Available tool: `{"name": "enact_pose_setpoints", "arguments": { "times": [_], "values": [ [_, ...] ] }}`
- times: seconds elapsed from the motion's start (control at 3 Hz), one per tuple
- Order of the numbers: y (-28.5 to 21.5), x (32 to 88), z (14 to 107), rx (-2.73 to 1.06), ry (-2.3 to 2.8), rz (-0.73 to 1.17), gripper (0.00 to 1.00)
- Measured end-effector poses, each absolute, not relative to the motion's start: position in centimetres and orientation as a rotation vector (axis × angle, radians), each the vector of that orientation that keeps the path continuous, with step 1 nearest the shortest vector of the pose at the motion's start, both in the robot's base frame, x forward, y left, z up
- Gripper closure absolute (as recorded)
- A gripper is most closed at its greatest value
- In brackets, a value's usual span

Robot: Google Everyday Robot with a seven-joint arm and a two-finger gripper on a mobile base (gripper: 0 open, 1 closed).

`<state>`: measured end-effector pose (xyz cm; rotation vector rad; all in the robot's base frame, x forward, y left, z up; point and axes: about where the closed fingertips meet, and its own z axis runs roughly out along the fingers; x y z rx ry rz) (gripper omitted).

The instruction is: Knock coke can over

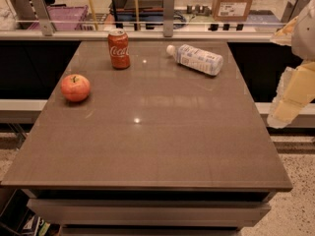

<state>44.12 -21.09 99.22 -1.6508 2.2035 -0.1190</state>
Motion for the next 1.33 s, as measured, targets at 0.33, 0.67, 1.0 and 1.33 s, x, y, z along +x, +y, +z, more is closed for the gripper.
{"name": "enact_pose_setpoints", "arguments": {
  "times": [0.33,0.67,1.0,1.33],
  "values": [
    [-21.0,44.7,99.8,-1.511,2.219,-0.039,0.00],
    [-20.5,45.1,100.3,-1.310,2.220,0.064,0.00],
    [-19.7,46.5,100.9,-1.170,2.167,0.117,0.00],
    [-18.7,48.5,101.5,-1.070,2.086,0.145,0.00]
  ]
}}
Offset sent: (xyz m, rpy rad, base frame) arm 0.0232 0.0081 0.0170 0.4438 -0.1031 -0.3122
